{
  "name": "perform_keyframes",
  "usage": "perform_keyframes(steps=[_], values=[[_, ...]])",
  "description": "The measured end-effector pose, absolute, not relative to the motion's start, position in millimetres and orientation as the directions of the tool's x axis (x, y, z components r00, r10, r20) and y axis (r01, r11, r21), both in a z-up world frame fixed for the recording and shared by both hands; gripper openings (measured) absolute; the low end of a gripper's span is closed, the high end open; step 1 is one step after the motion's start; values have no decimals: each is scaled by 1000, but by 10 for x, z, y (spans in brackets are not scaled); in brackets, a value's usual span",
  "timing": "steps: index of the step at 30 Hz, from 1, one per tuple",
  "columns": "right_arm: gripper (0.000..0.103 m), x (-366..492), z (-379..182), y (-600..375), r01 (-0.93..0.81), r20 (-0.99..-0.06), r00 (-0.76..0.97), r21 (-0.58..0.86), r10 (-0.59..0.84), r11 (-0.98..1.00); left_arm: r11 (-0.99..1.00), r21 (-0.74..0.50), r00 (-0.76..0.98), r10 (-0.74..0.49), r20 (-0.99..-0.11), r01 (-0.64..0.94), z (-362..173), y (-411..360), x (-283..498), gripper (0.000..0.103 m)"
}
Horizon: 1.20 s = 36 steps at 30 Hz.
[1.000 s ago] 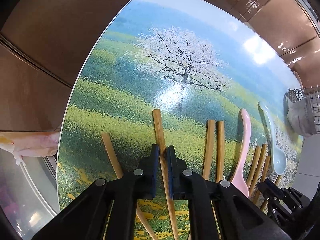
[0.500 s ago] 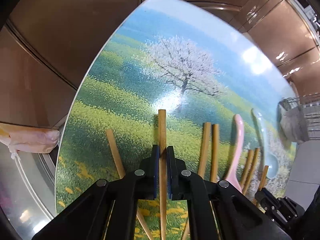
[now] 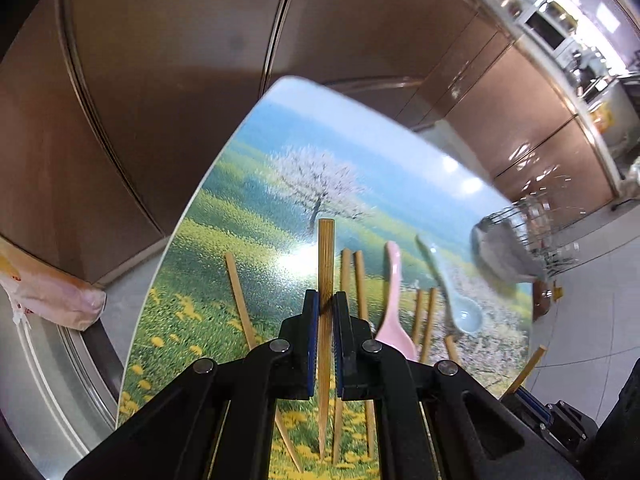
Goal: Organize utensils
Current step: 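Lift both held chopsticks and carry them above the wire utensil holder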
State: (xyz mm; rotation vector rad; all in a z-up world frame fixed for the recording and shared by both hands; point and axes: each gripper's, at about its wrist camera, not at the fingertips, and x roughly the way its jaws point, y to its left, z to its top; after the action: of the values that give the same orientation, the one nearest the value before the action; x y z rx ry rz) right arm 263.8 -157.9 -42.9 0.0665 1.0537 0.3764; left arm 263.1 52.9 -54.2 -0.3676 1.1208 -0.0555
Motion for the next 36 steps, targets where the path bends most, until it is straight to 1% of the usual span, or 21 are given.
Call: perform_keyframes(steps=[9, 22, 27, 36], values=[[6, 2242, -30, -1611, -273, -760, 555, 216, 337, 937, 934, -350, 570, -251, -782, -69, -47, 495, 2277, 6], [6, 1986, 565, -1688, -268, -675, 671, 164, 307, 949, 935, -353, 665, -284, -691, 33, 467, 344, 2042, 6], [6, 2091, 869, -1903, -234, -642, 719, 136, 265, 963, 927, -363, 680, -326, -656, 94, 693, 127, 2129, 6], [6, 2503, 1431, -2490, -148, -574, 797, 113, 186, 982, 893, -398, 692, -423, -586, 209, 1152, -390, 2663, 6]])
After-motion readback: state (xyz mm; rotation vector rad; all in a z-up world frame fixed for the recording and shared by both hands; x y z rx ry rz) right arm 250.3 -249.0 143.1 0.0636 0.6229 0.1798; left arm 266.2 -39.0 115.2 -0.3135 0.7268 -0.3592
